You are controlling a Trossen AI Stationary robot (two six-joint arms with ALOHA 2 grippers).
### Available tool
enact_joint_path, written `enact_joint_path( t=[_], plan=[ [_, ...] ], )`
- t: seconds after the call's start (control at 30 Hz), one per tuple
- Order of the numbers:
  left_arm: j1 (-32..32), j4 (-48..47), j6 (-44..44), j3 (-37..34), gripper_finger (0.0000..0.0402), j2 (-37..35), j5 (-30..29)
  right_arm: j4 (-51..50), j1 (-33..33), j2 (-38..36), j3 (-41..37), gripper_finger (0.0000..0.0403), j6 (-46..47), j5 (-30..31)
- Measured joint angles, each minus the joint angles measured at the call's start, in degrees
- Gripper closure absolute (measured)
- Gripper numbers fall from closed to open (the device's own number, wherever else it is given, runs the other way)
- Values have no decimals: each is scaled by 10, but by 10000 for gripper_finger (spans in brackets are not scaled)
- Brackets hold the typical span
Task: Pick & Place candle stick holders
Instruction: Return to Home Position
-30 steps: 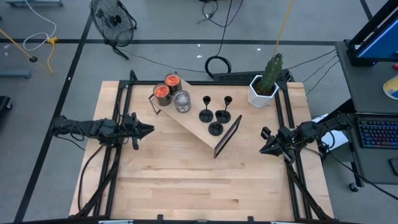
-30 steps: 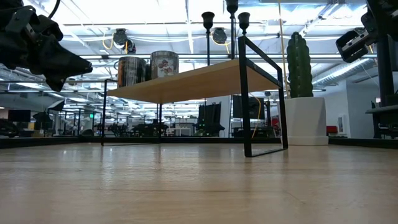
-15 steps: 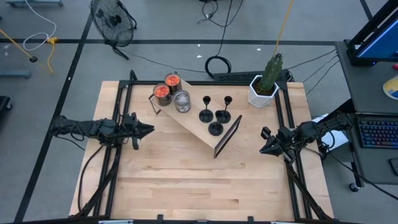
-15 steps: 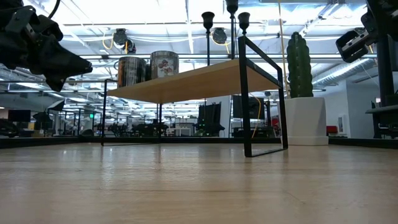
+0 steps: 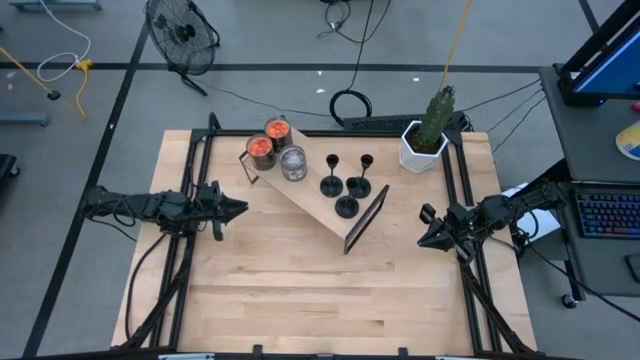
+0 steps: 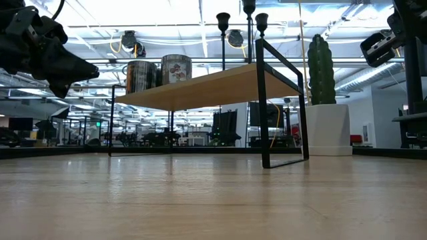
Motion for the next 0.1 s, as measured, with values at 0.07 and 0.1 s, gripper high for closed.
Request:
enact_joint_path(
  t=[0.07, 0.1],
  plan=[
    [0, 0, 0, 0, 332, 0, 0, 0, 0, 0, 0, 385, 0, 0],
    [0, 0, 0, 0, 332, 0, 0, 0, 0, 0, 0, 385, 0, 0]
  ],
)
